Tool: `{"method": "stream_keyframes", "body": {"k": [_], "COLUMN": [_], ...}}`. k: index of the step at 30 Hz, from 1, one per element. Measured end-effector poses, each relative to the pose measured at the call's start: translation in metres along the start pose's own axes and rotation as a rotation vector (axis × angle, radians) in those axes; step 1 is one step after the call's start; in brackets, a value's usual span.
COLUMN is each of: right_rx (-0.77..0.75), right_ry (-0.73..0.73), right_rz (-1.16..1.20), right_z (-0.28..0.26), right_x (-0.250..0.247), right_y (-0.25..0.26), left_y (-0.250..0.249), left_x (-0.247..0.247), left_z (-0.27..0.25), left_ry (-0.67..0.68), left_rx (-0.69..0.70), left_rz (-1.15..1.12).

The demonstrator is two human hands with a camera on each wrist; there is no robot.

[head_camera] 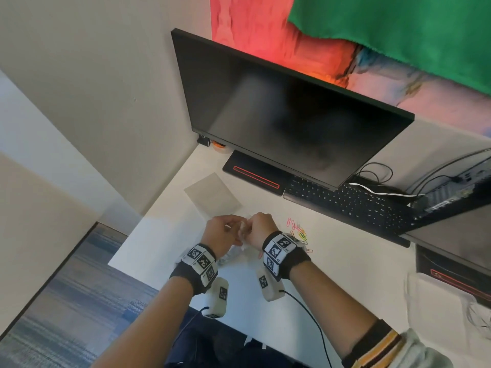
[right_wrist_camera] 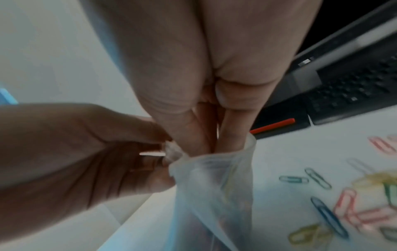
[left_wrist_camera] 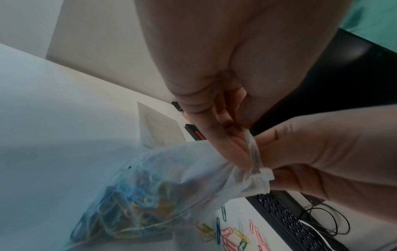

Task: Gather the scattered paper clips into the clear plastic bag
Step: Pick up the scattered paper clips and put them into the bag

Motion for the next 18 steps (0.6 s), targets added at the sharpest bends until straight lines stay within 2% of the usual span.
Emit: {"method": "stream_keyframes", "body": {"k": [4, 10, 13, 14, 16, 18], "right_rx": [-0.048, -0.127, -0.253, -0.253, -0.152, 0.033], "right_ry": [0.108, 0.062, 0.047, 0.014, -0.152, -0.332], "right_rz": [-0.055, -0.289, -0.144, -0.014, 0.19, 0.144], "right_z": [-0.002, 0.003, 0.004, 0.003, 0.006, 0.017], "right_x": [-0.002, 0.002, -0.006, -0.014, -0.029, -0.036], "right_y": [0.0, -0.001, -0.008, -0.013, -0.035, -0.072], "left_y": [0.004, 0.003, 0.01, 0.013, 0.016, 0.018], "left_x": [-0.002, -0.001, -0.006, -0.009, -0.015, -0.022], "left_z": [0.002, -0.004, -0.002, -0.001, 0.001, 0.001], "left_ry": [-0.021, 0.006, -0.007, -0.016, -0.036, -0.053], "left_rx": [-0.006, 0.03, 0.018, 0.009, -0.009, -0.011], "left_rz": [0.0, 0.013, -0.022, -0.039, -0.085, -0.127]}}
Point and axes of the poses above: each hand's wrist, its own z-axis towards the middle knuckle, its own x-axis out of the palm, y = z × x, the point moved 1 cm from there along z, towards the middle knuckle, and after that the axes turned 8 degrees about -y, right-handed, at the moved point
